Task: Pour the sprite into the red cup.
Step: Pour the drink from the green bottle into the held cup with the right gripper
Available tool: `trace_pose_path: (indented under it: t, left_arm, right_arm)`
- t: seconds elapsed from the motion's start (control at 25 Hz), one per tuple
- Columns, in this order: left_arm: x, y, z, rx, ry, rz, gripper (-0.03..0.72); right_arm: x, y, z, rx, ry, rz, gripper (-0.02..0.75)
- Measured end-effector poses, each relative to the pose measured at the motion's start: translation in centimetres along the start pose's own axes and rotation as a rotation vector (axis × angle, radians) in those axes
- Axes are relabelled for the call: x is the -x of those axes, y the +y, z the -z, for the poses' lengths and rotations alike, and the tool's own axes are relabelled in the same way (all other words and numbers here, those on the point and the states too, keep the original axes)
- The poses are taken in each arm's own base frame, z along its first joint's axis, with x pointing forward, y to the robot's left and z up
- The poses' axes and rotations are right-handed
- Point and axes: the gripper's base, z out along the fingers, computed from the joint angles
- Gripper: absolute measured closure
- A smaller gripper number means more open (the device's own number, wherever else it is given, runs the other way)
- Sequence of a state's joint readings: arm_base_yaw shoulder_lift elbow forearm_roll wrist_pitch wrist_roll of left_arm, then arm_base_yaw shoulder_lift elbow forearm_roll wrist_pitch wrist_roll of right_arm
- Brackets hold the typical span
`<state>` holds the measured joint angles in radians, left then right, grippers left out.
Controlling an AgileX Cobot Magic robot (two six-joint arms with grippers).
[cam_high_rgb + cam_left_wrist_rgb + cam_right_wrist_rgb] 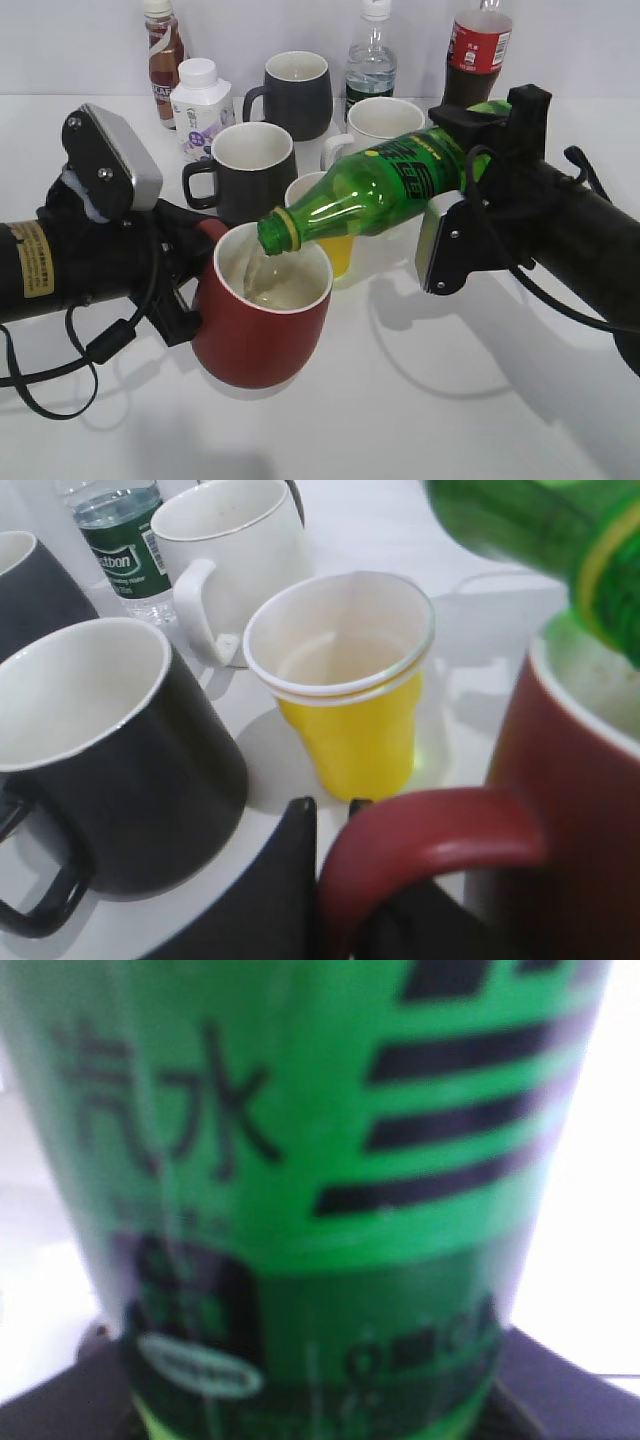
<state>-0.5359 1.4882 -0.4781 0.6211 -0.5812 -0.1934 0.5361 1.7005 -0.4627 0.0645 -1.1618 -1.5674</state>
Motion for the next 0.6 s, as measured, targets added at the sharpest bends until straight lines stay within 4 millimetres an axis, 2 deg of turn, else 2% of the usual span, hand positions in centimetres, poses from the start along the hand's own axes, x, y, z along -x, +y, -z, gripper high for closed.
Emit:
trace_pose_path:
  t: [0.6]
  left_arm:
    - [-0.06, 0.01, 0.0, 0.001, 0.007, -0.002, 0.624]
  right_arm:
    - [-0.05, -0.29, -0.29, -0.015, 0.008, 0.058, 0.361]
